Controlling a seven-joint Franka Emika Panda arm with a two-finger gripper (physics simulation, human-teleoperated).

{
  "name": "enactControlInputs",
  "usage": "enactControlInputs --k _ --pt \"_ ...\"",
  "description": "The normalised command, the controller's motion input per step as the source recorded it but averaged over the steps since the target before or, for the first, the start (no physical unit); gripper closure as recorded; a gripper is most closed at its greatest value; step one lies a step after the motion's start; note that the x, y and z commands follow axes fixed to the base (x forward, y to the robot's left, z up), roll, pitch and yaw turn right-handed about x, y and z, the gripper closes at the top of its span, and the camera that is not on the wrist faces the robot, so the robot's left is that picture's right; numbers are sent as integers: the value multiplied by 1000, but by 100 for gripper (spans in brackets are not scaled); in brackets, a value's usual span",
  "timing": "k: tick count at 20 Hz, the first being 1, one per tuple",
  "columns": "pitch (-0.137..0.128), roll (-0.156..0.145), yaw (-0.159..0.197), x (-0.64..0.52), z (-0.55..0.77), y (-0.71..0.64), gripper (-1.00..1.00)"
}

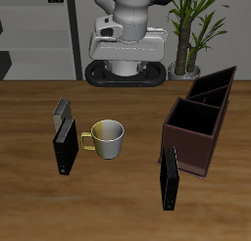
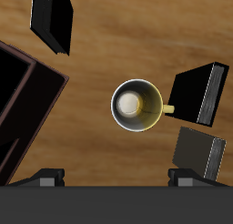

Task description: Place the left black book into the left desk caddy's left compartment

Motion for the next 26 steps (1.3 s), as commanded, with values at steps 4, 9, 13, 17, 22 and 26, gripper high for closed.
enactControlInputs --k 4,9,13,17,22,26 --pt "4 0 -9 -44 -14 -39 -100" --pt "-9 -28 -1 20 9 -33 -100" --pt "-32 -38 -22 186 174 87 -100" --pt "-27 -47 5 281 151 289 -100" --pt "-26 20 -5 330 171 327 -100" --pt "-1 73 -8 575 178 523 -100"
